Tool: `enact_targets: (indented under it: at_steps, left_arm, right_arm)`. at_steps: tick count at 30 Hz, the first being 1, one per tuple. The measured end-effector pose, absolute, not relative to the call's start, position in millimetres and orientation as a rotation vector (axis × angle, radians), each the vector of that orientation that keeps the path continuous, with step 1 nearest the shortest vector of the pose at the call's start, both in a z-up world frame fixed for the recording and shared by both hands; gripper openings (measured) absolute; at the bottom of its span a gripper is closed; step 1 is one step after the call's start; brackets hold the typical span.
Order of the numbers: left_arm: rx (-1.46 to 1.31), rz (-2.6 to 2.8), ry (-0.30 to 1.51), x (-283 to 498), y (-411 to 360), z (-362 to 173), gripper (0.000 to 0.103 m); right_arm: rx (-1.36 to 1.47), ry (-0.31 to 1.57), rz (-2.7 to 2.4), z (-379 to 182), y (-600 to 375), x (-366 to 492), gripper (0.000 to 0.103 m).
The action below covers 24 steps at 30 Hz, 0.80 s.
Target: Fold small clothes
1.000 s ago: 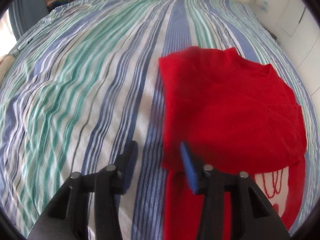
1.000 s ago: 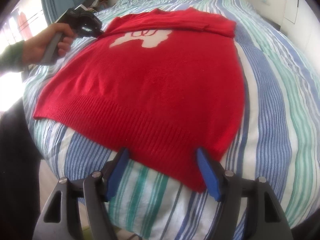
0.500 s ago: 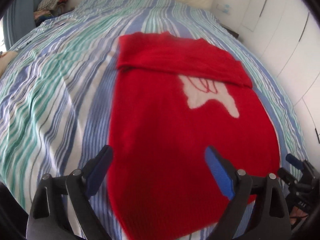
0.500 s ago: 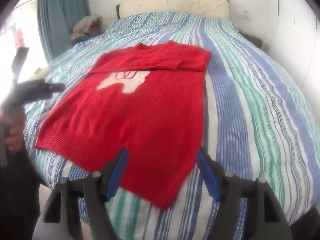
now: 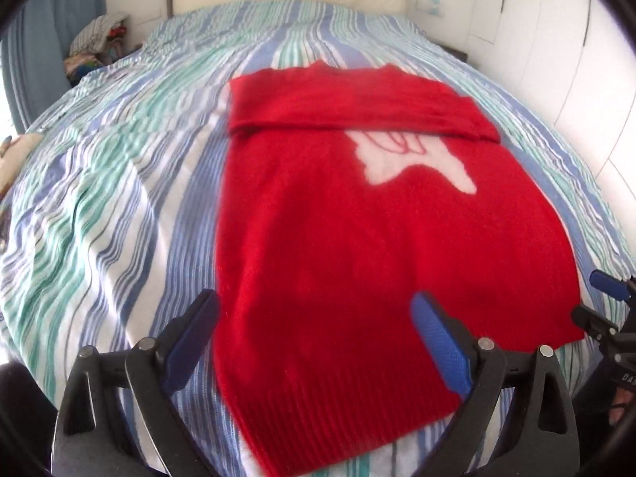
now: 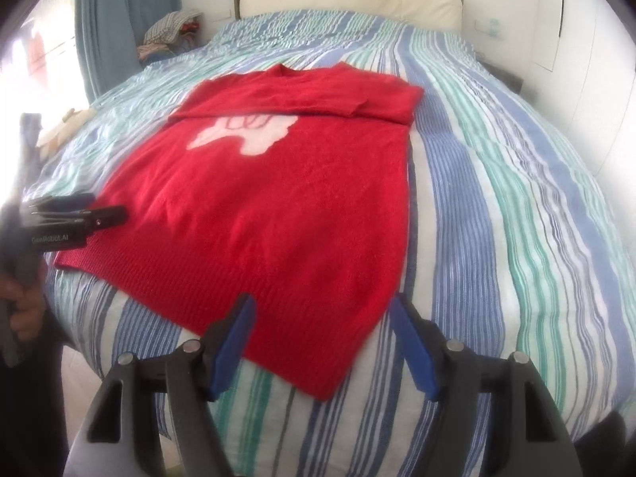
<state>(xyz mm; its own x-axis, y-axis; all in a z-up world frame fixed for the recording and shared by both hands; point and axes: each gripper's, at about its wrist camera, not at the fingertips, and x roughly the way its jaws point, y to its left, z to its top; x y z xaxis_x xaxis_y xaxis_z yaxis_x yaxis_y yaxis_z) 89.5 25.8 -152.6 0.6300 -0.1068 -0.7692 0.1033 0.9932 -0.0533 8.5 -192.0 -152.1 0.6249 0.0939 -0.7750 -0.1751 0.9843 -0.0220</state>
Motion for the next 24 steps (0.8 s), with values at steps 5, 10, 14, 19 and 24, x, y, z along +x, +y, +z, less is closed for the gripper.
enact_targets:
  at_steps: [5,10,14,19,24]
  left_arm:
    - [-0.054,-0.096,0.833,92.1,35.3,-133.8,0.097]
    - [-0.017,-0.111,0.844,93.5,30.9,-124.4,0.097]
    - [-0.011,-0.148,0.859,85.8,24.8,-123.3,0.097]
    - [0.012,-0.173,0.870,82.7,11.6,-129.3,0.097]
    - [0.038,-0.148,0.858,77.9,10.5,-138.6,0.097]
  right_arm:
    - [-0.139,0.813,0.161,-141.3,-183.5,1.1,0.069]
    - [-0.140,0.796,0.166,-138.3,-180.3,4.5,0.069]
    - [-0.168,0.812,0.180,-140.4,-175.2,0.2,0.069]
    - [-0.215,0.810,0.186,-140.0,-168.4,-8.6,0.069]
    - [-0.229,0.805,0.180,-138.8,-168.2,-11.5,0.069]
